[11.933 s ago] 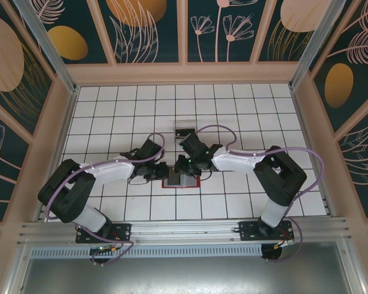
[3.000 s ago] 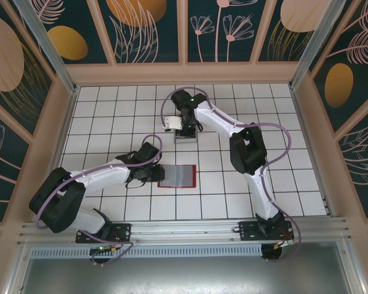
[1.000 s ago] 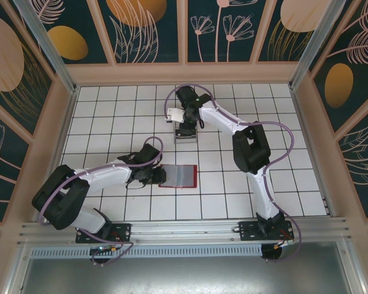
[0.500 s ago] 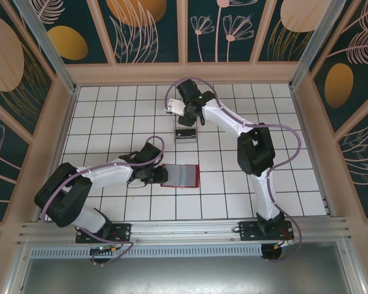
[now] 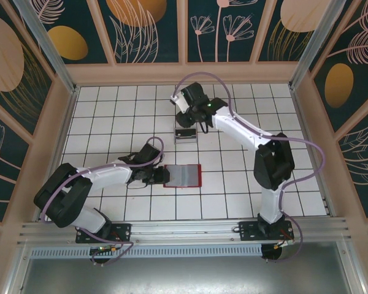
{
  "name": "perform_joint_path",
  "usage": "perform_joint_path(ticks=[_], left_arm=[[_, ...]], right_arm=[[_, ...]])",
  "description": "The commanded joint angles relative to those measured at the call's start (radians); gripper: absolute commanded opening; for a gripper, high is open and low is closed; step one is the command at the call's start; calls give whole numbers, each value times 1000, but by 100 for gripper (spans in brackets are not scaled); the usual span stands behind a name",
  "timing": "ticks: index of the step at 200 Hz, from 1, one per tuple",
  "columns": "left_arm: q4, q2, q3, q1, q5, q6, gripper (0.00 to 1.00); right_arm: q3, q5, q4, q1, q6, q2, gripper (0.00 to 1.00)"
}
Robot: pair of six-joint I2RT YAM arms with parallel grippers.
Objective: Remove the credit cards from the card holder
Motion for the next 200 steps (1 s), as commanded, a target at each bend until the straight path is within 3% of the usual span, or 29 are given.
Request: perform_joint_path(ticks=[1, 29, 66, 102, 125, 158, 200], left_arm=[[-23, 1, 49, -7, 41, 2, 30], [-27, 21, 75, -7, 70, 4, 30], [-18, 38, 63, -6, 98, -3, 31], [3, 39, 51, -7, 137, -12, 30], [-29, 8, 70, -7, 93, 2, 31], [-112, -31, 129, -1, -63, 38, 30], [-94, -21, 126, 69, -62, 58, 30]], right_arm=[[-109, 20, 92, 59, 207, -79, 34], [-228, 92, 122, 100, 417, -156, 33], [-370, 67, 158, 114, 704, -234, 30], [-488, 43, 184, 113, 888, -298, 30], [-505, -28, 161, 115, 937, -294, 30], [-528, -137, 178, 148, 952, -264, 31], [-528, -177, 210, 207, 975, -220, 32]])
